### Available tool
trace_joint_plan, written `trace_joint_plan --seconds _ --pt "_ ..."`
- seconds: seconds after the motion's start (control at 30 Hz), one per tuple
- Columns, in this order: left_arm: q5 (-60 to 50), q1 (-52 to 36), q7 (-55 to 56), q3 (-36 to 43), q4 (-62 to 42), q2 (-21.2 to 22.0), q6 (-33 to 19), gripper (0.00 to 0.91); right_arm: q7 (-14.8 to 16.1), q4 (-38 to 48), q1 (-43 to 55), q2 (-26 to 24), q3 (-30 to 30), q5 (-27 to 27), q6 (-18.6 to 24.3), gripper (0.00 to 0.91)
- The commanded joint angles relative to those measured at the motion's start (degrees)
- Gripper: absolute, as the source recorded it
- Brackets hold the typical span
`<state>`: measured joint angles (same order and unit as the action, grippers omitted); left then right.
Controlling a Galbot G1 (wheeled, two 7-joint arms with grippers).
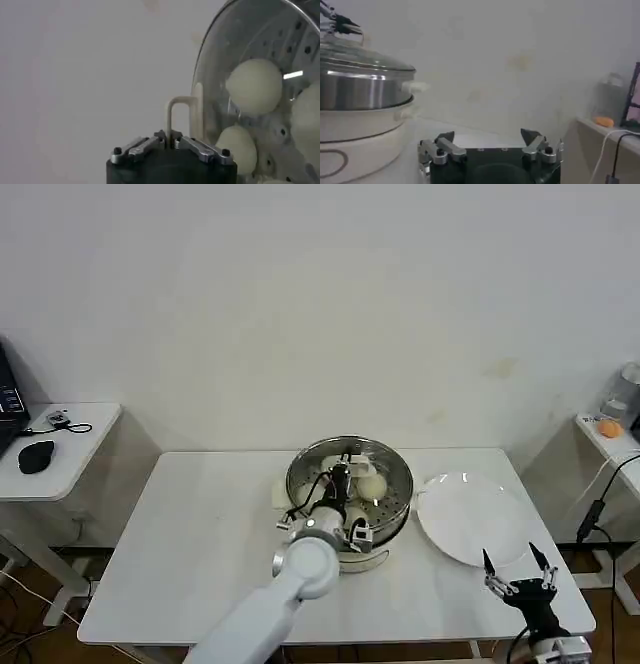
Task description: Take steamed baozi put them in steamer then cover it.
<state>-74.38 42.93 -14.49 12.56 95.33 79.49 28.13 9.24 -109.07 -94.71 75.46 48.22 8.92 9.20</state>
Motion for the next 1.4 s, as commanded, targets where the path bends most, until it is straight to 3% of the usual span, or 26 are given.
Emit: trace_joint_plan --seconds 0.03,0.23,0.27,0.3,0.67,1.07,1.27,1.4 --pt "-0.3 -0.1 0.1 -0.1 -0.8 0.3 -0.2 0.0 0.0 0.1 -0.1 0.0 -0.1 -0.1 0.1 0.907" --pt "0.2 0.0 1.0 -0.2 -1.3 0.9 -0.1 0.0 0.0 0.1 -0.1 -0.1 -0.2 -0.1 0.2 0.907" --pt "0.3 0.0 1.3 -0.2 -1.4 1.1 -0.1 0.816 0.1 0.1 -0.1 -0.1 -0.2 0.0 0.2 0.907" --pt "0.6 0.0 1.7 -0.2 -1.4 1.2 -0.1 0.907 0.1 0.1 -0.1 -0.1 -0.3 0.0 0.2 0.907" --pt "2.0 0.5 1.2 0.1 2.4 -0.2 0.6 0.907 0.1 0.0 -0.3 0.2 -0.6 -0.5 0.3 0.907" --pt "5.0 6.2 1.8 0.4 16.8 -7.1 0.5 0.907 -0.1 -0.5 -1.1 0.7 -0.8 -0.9 0.4 0.907" --pt "5.2 15.6 2.2 -2.4 25.2 -11.2 -1.3 0.907 -0.1 -0.4 -1.4 0.8 -0.9 -0.9 0.6 0.907" --pt "13.3 27.4 5.0 -11.7 33.1 -13.0 -4.7 0.907 -0.1 -0.3 -1.9 0.4 -1.0 -0.7 0.8 0.907"
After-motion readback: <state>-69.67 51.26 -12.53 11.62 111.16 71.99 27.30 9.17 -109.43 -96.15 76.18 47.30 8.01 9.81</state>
